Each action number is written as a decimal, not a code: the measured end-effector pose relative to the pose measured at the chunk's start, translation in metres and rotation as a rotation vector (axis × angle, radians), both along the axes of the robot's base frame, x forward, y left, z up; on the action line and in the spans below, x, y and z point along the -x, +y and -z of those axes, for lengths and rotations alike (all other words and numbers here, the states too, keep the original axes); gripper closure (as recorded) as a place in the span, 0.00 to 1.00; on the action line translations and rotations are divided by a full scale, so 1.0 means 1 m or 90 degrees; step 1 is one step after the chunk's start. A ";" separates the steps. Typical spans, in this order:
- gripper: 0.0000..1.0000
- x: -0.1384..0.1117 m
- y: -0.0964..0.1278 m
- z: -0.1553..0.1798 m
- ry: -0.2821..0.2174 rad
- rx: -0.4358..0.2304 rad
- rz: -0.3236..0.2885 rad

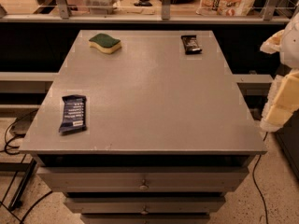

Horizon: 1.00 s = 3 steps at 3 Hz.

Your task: Move rxbar chocolate near sponge

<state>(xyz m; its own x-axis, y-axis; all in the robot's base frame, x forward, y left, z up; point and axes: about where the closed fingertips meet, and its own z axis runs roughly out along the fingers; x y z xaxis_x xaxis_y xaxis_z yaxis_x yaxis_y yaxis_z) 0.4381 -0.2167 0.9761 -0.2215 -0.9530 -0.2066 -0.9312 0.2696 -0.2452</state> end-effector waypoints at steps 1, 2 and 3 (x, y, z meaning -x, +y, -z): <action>0.00 0.000 0.000 0.000 0.000 0.000 0.000; 0.00 -0.022 0.006 -0.002 -0.027 -0.041 0.014; 0.00 -0.064 0.020 -0.008 -0.077 -0.112 0.017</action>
Offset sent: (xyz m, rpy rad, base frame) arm 0.0697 0.0155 0.0034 0.2088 -0.1172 -0.0724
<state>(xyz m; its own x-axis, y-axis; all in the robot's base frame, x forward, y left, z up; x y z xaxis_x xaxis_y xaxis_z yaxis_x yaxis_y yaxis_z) 0.5022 -0.1970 0.9840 -0.2102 -0.8940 -0.3956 -0.8895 0.3428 -0.3022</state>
